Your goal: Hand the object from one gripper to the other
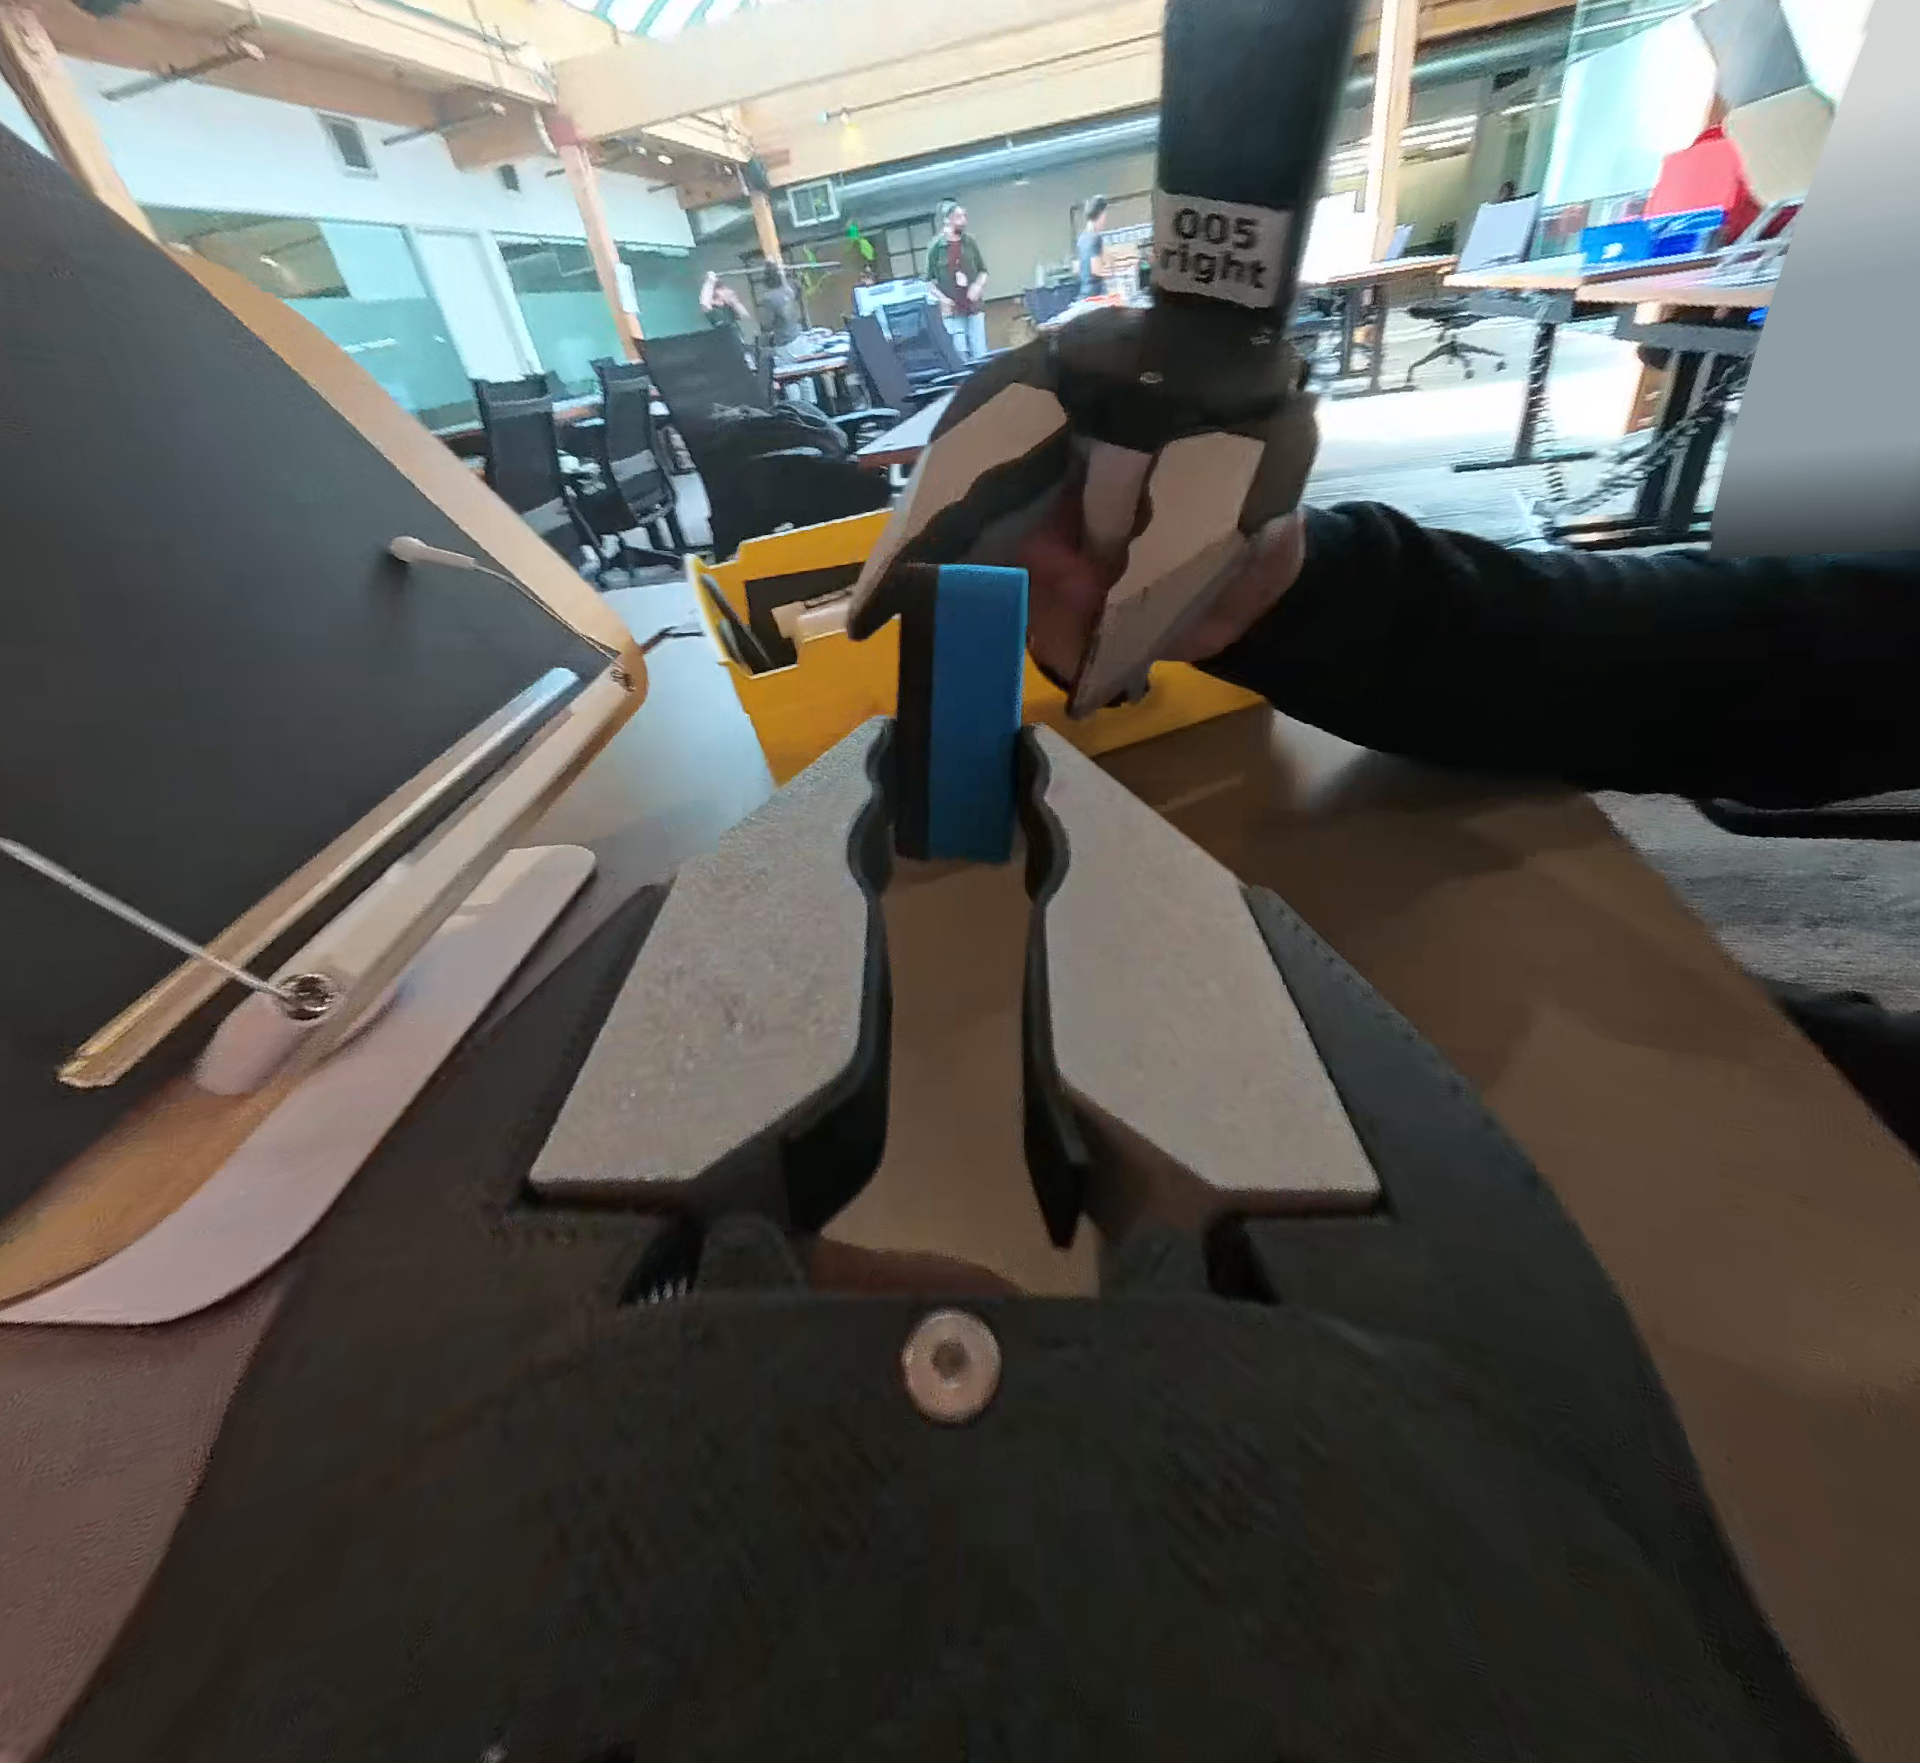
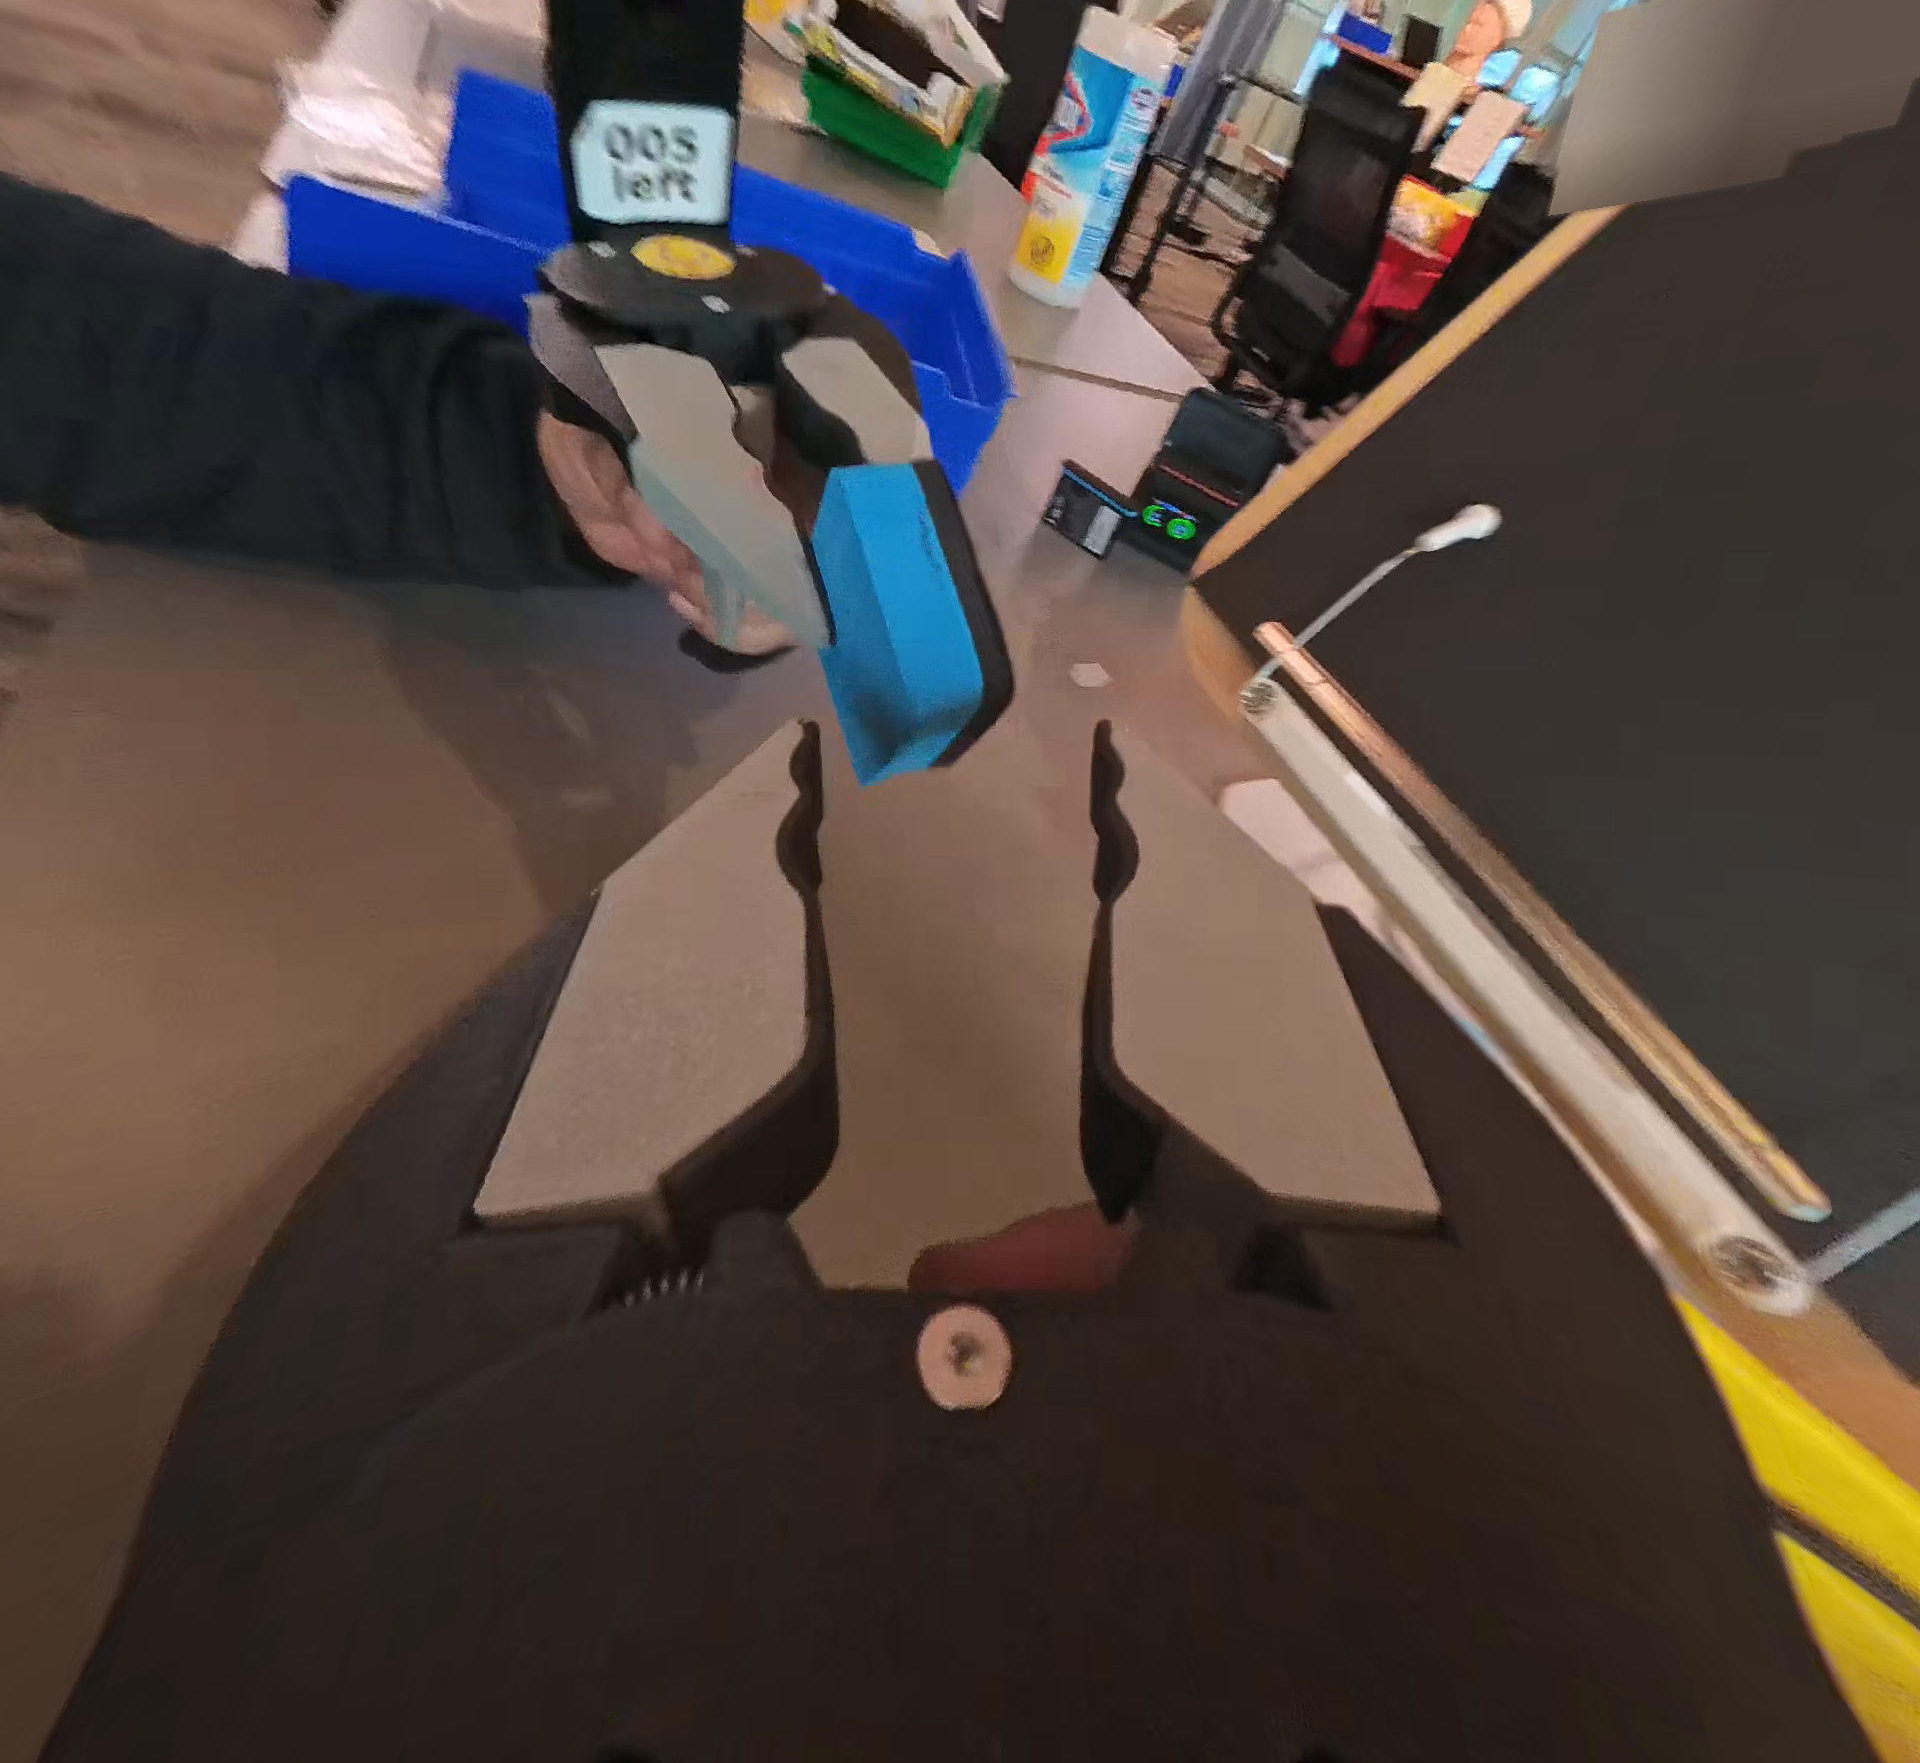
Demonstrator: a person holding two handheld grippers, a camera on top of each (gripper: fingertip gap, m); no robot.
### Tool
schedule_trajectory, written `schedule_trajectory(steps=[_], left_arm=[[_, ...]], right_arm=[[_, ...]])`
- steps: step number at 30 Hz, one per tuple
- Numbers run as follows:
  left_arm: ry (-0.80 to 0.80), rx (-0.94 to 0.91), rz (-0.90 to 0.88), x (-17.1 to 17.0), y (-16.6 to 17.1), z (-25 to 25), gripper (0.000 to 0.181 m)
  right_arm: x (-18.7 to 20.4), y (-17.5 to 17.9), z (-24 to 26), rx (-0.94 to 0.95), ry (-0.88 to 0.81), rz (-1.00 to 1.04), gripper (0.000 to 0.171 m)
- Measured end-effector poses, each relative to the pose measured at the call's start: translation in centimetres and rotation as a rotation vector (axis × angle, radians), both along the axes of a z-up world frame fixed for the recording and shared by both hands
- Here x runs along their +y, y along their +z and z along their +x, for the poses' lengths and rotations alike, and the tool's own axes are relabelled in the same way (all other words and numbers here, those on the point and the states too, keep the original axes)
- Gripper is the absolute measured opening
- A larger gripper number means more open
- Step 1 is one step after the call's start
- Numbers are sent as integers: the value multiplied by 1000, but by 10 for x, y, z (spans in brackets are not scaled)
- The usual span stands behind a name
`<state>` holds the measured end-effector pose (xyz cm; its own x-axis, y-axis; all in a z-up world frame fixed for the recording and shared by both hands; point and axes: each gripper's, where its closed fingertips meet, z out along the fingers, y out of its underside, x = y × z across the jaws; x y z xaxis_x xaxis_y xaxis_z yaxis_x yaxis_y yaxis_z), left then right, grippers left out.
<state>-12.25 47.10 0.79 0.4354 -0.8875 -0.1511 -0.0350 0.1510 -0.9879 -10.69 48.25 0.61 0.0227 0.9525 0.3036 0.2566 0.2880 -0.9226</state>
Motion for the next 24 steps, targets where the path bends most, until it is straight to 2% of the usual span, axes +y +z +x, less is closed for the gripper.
schedule_trajectory(steps=[3,5,8,10,14,18,20,21,24], left_arm=[[-46,48,6,-8,-8,8,19],[-35,73,9,-7,-12,11,19],[38,103,23,3,-14,5,24],[171,263,202,12,-20,-4,50],[414,557,638,19,-19,-12,59],[521,680,932,17,-13,-2,61],[569,697,1030,16,-5,-2,60],[550,717,1032,16,-9,0,53],[542,767,1058,18,-17,5,51]], right_arm=[[-12,-1,-4,17,92,-107,47],[-15,-9,-5,-25,122,-182,22],[-5,-13,-6,-37,97,-363,21],[12,-11,-5,-2,36,-526,20],[11,-4,2,41,119,-941,20],[10,-12,0,7,111,-1128,20],[9,-15,0,-4,130,-1258,20],[8,-14,0,2,154,-1321,20],[0,-14,-3,-11,213,-1399,21]])
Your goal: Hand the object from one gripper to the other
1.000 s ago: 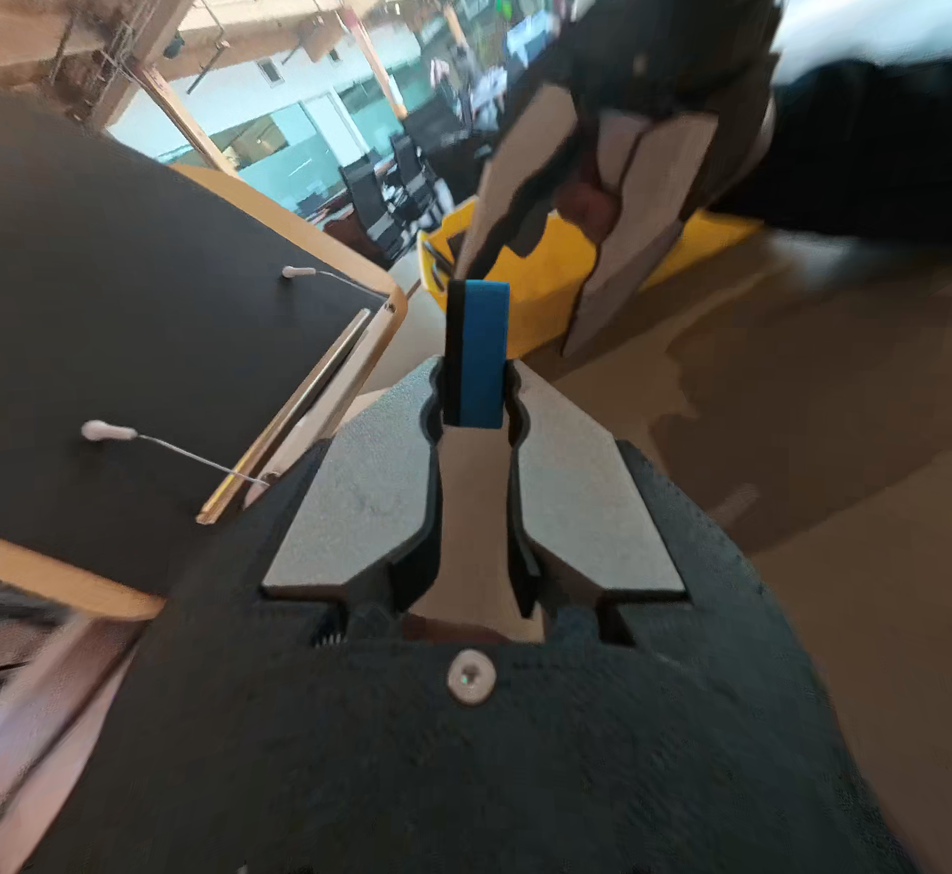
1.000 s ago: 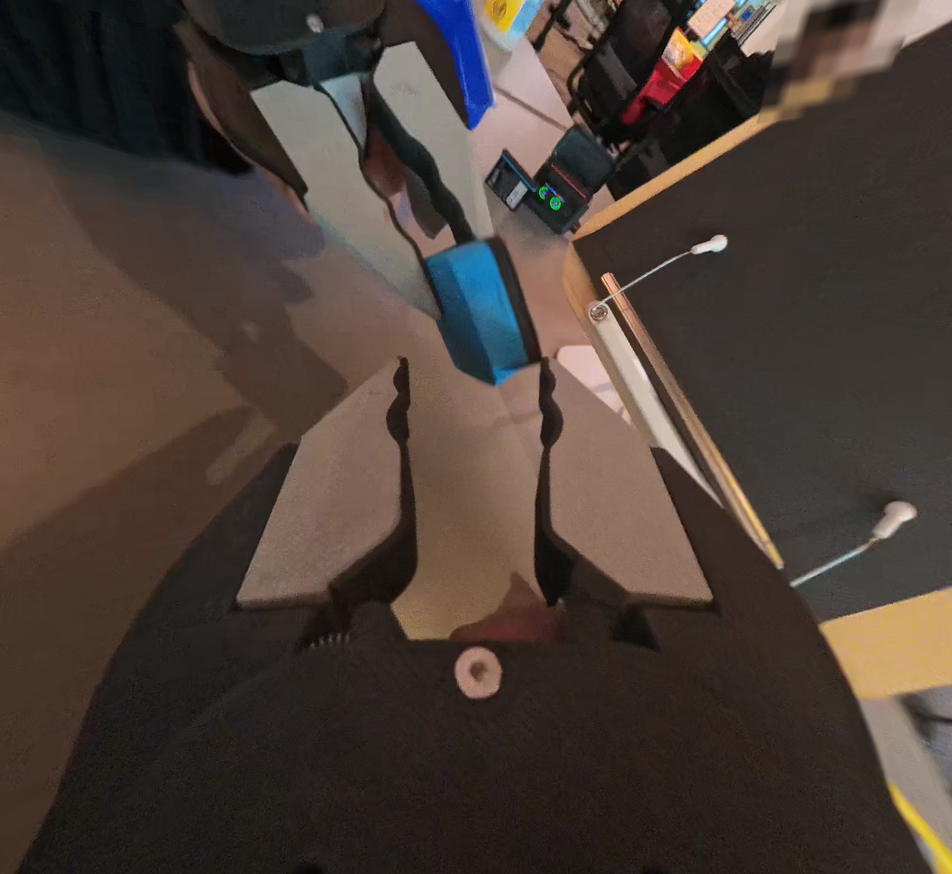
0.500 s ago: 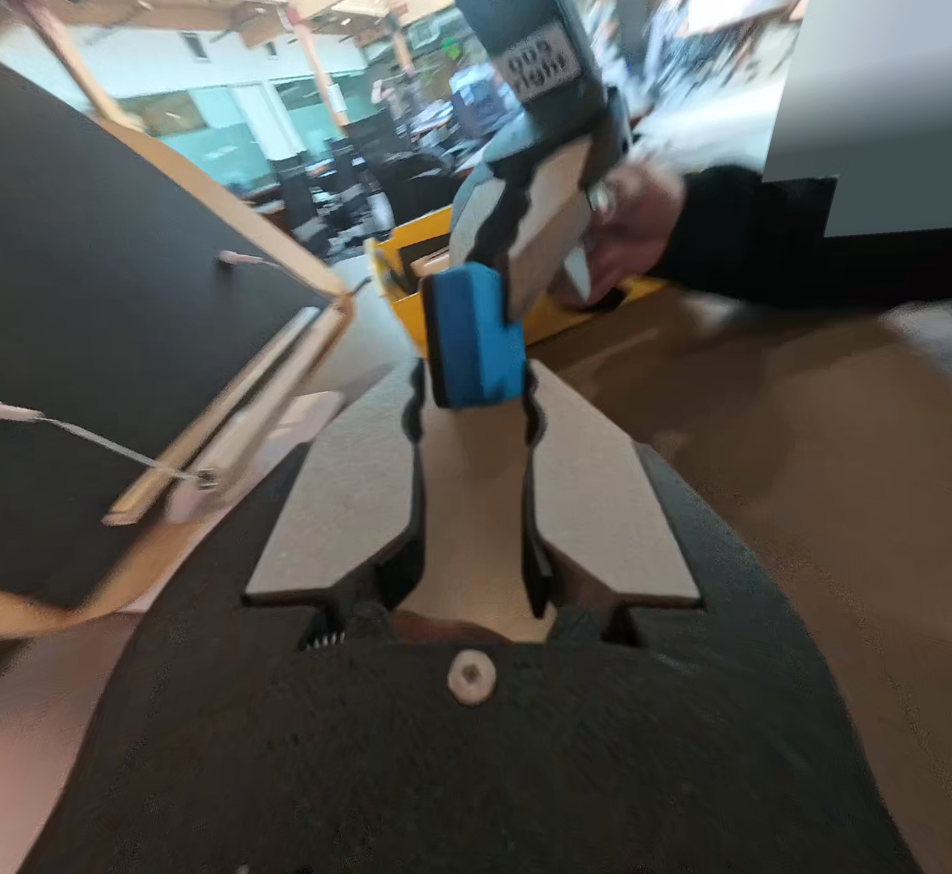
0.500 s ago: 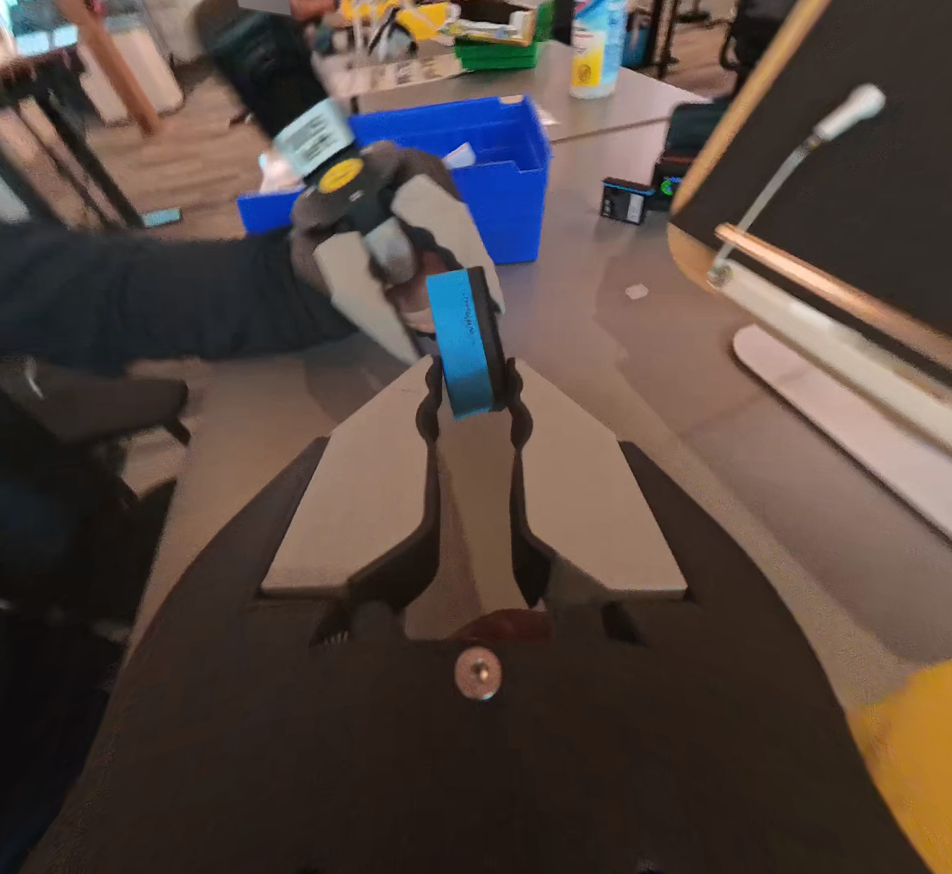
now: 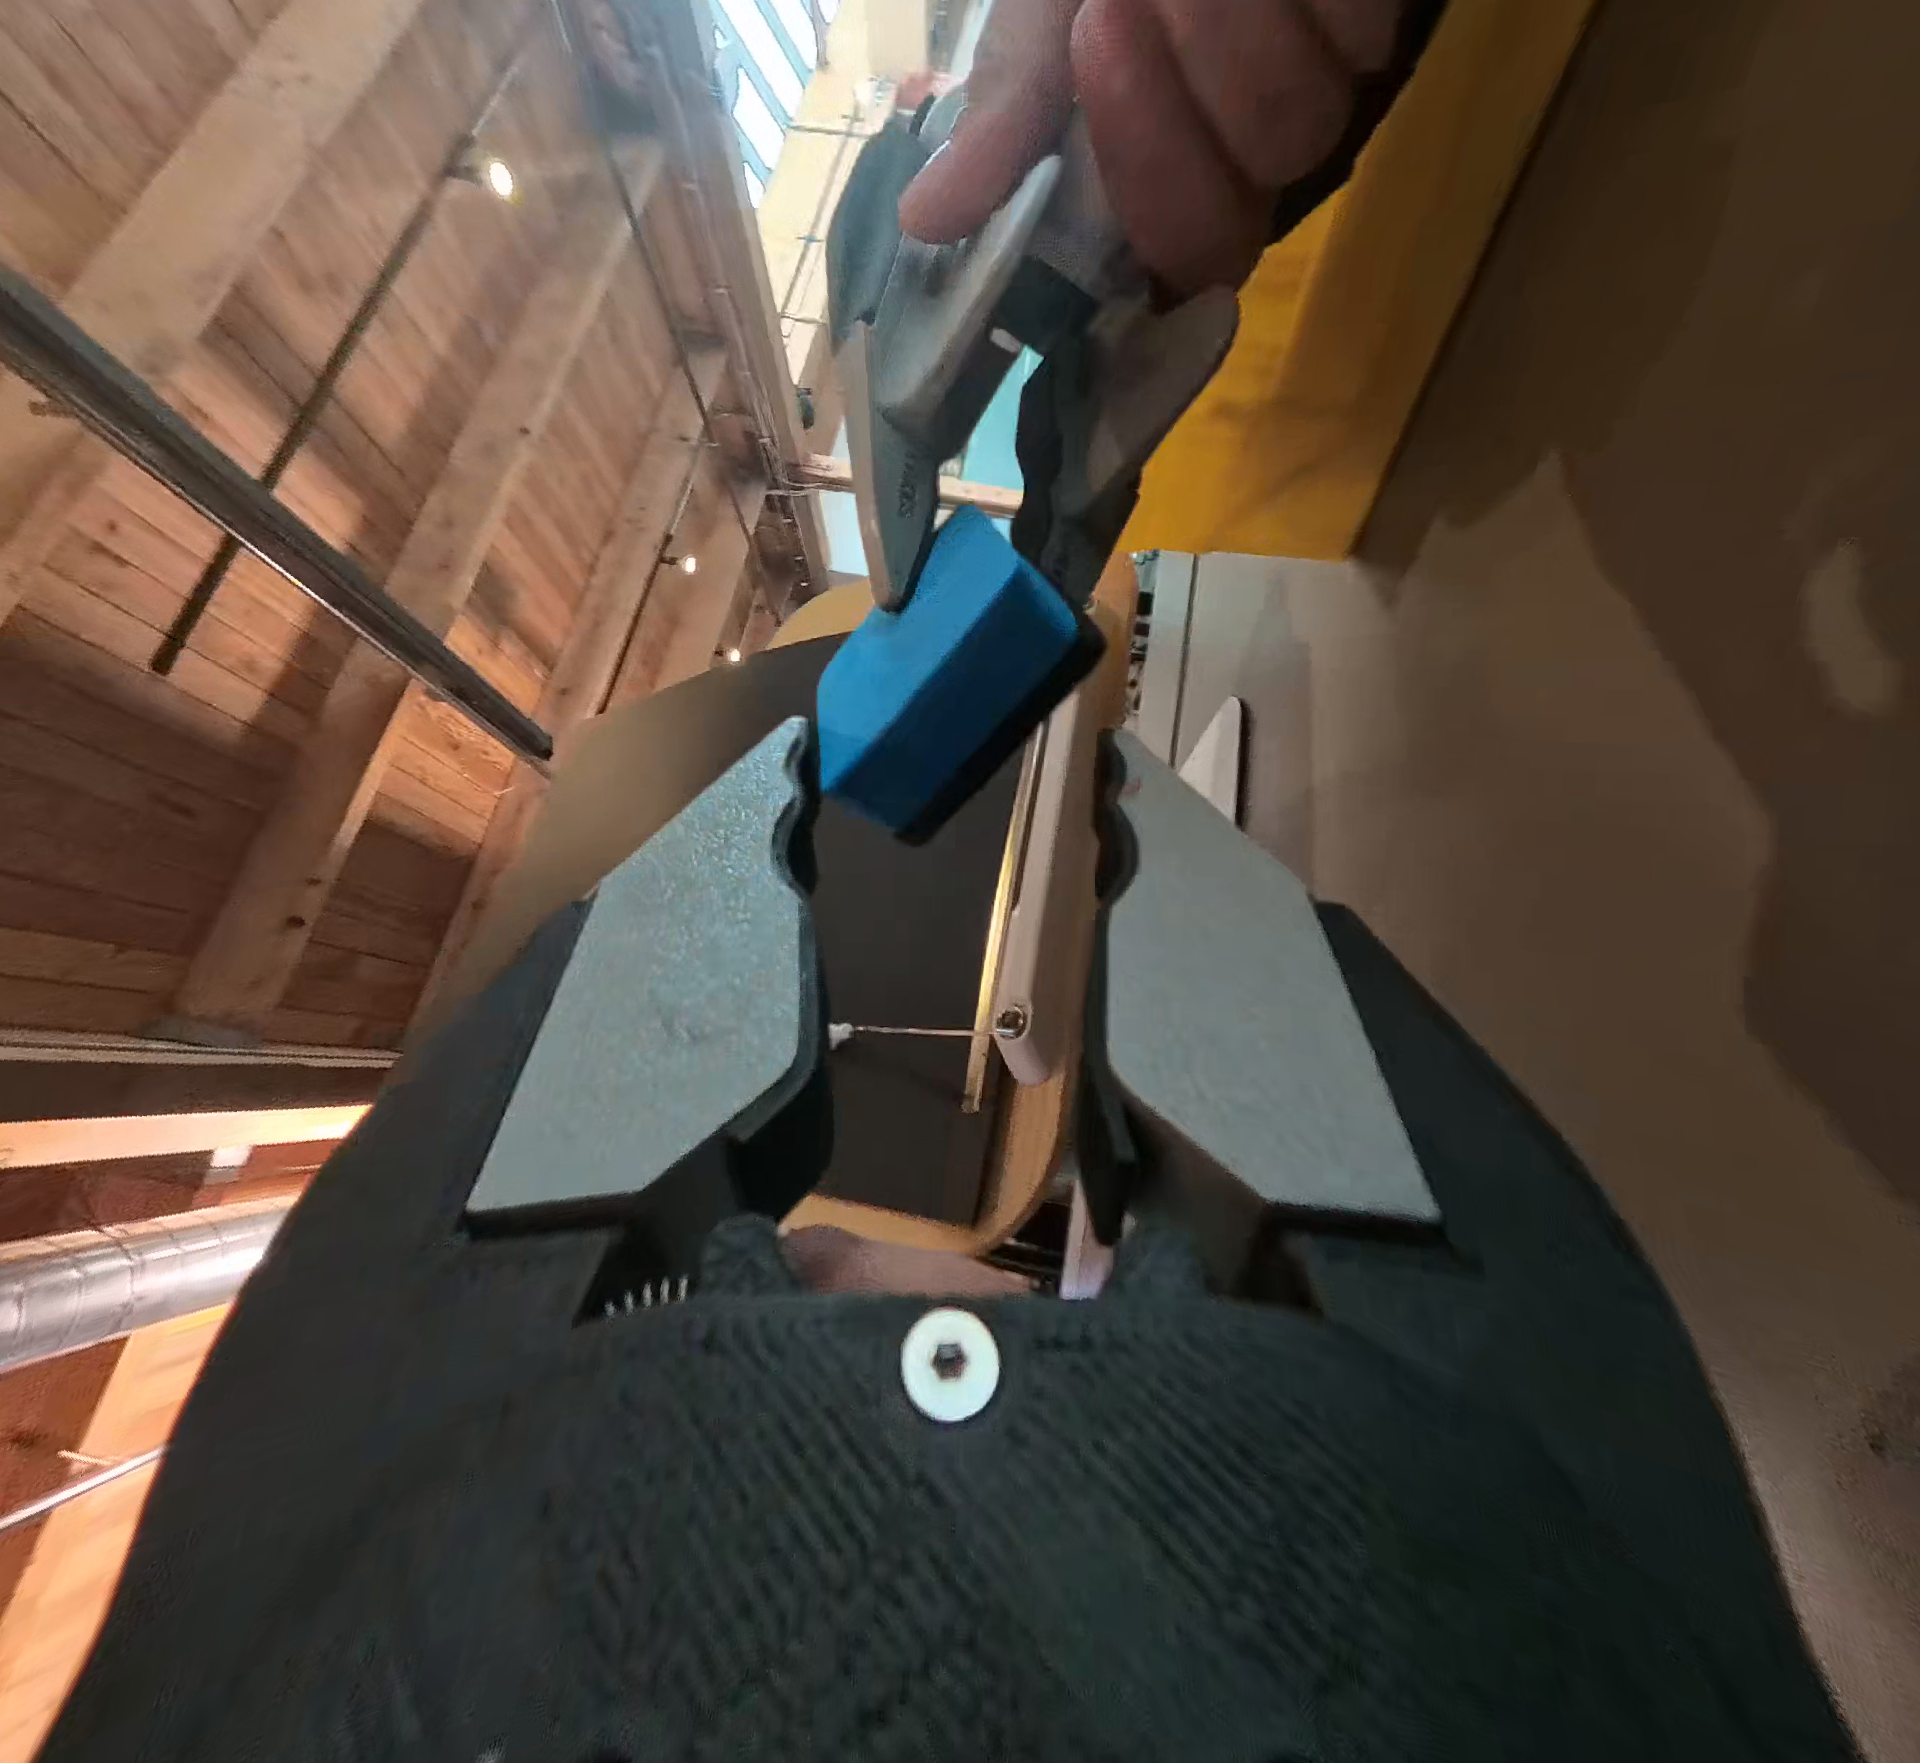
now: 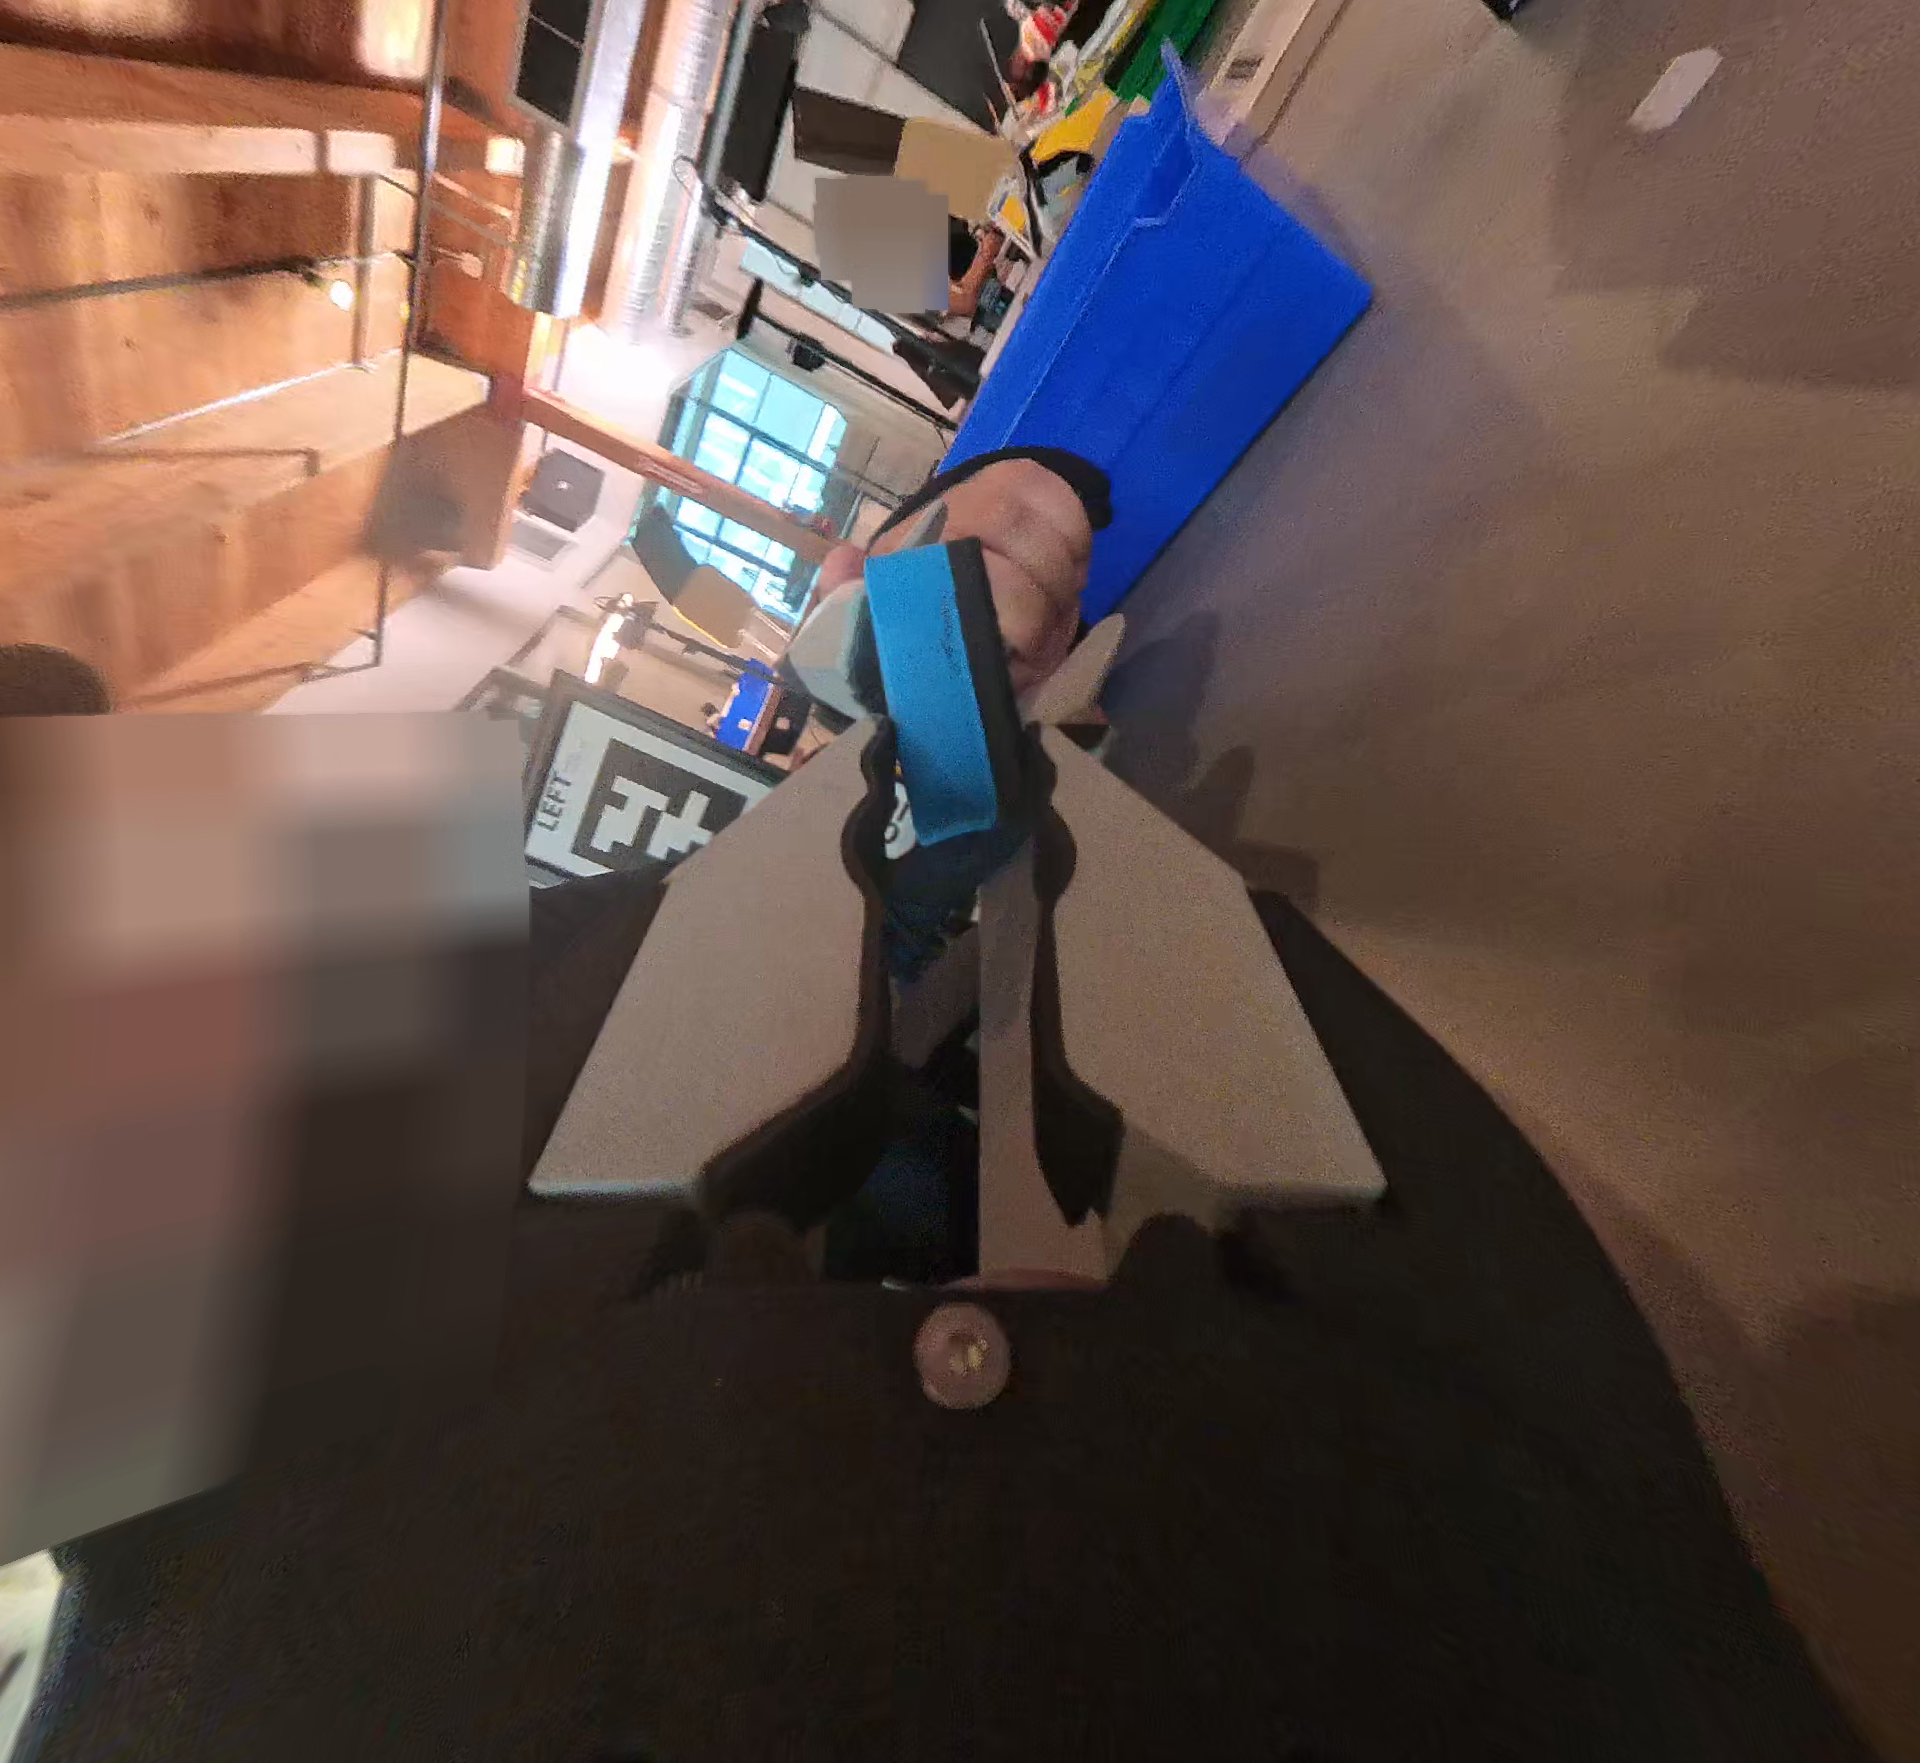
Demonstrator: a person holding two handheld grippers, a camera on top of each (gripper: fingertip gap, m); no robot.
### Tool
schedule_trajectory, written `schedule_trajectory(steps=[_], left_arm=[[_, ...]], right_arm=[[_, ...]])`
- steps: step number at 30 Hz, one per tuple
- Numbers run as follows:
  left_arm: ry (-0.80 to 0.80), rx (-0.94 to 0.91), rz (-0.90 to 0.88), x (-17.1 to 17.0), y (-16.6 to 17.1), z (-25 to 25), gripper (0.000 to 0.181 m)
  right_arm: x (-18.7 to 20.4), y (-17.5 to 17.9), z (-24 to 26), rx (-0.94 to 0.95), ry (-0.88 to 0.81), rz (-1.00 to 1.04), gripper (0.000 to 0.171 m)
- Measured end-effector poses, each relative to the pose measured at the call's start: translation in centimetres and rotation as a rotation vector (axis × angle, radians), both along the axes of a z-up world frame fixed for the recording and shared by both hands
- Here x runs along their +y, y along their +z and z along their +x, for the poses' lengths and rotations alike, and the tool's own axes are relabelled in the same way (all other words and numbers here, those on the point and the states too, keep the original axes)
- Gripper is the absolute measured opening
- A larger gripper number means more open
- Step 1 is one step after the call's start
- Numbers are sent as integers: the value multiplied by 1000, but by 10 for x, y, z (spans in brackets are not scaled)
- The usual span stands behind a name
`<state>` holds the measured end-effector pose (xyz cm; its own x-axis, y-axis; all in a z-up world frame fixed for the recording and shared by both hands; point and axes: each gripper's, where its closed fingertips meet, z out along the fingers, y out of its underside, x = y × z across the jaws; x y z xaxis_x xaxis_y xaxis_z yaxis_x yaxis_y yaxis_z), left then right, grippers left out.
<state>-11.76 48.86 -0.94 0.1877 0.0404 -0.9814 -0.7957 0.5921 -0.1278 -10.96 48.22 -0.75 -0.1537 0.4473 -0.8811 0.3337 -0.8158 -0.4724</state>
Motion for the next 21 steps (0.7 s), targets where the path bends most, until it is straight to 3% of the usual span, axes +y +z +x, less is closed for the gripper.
schedule_trajectory(steps=[3,4,6,9,14,16,17,19,20,21], left_arm=[[12,-4,1,-1,4,-1,36],[3,-46,-62,0,5,-2,29],[-77,-213,-288,-2,4,-1,27],[-169,-461,-678,2,-7,3,26],[-242,-677,-1100,2,-21,8,26],[-240,-720,-1147,5,-21,6,25],[-241,-730,-1181,5,-24,6,25],[-243,-781,-1236,8,-25,2,24],[-255,-791,-1260,7,-25,1,24],[-276,-789,-1277,5,-25,1,24]], right_arm=[[-4,-3,-4,3,13,36,21],[1,-5,-5,-4,-17,133,27],[19,-8,-4,-81,-152,444,62],[37,3,6,-127,-300,850,63],[25,8,7,-99,-271,1088,25],[22,4,7,-114,-255,1165,7],[19,3,8,-119,-237,1187,11],[-8,1,11,-34,-74,1143,52],[-14,5,11,8,-49,1113,61],[-13,7,9,11,-66,1103,58]])
